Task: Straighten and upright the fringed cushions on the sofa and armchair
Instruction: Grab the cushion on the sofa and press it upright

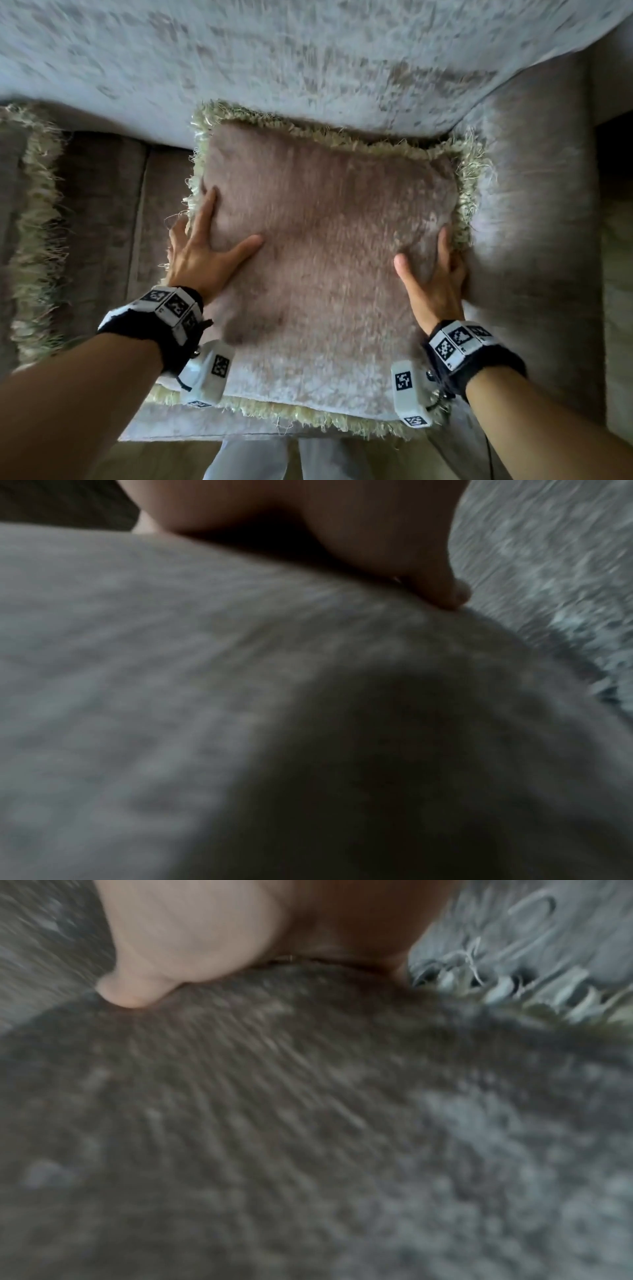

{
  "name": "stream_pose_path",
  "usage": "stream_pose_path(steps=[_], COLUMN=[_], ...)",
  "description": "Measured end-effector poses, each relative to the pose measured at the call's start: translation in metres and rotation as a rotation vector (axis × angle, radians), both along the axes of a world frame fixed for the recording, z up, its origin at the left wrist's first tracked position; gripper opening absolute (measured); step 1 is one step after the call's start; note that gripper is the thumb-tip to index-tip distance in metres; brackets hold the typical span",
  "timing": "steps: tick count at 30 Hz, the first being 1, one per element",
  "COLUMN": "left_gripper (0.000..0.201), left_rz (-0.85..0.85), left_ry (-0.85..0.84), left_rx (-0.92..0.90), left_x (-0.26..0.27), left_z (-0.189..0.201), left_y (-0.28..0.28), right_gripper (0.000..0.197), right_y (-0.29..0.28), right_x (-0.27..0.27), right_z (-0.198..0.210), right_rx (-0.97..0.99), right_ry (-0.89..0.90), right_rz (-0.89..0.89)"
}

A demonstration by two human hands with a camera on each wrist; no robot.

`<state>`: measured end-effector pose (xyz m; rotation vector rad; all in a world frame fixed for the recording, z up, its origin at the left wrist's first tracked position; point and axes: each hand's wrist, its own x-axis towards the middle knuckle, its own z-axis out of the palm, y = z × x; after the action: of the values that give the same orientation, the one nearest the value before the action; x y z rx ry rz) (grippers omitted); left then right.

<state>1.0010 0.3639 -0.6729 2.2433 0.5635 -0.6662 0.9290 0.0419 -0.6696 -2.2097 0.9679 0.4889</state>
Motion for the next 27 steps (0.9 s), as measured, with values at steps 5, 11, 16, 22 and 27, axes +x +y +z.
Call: stream_pose_path(steps=[5,11,16,22,27], left_gripper=[0.113,0.110,0.114,0.110,0.103], left_rz=[-0.086,-0.112,-0.025,0.076,0.156], left_ry=[0.002,-0.064,-0.228,-0.495,-0.685], left_rx=[-0.032,-0.074,-0.159,-0.172,-0.231], left_x=[0.000,-0.004,-0.009,-0.006,0.000], left_z=[-0.010,-0.010,0.016,0.042,0.053], left_y=[0.007,0.009,0.008,0.012,0.009], right_gripper=[0.106,0.102,0.099,0.103,0.105], right_y=[-0.002,0.008,0.021,0.017,0.013], right_x=[0.001,0.000,0.013,0.052,0.064], right_z=[-0.023,-0.016,0.021,0.058,0.071], right_rx=[0.048,0.073,0.069,0.016,0.066], right_ry=[-0.116,-0.304,-0.429,-0.691,-0.758], right_rz=[0.039,0.088,0.097,0.227,0.212])
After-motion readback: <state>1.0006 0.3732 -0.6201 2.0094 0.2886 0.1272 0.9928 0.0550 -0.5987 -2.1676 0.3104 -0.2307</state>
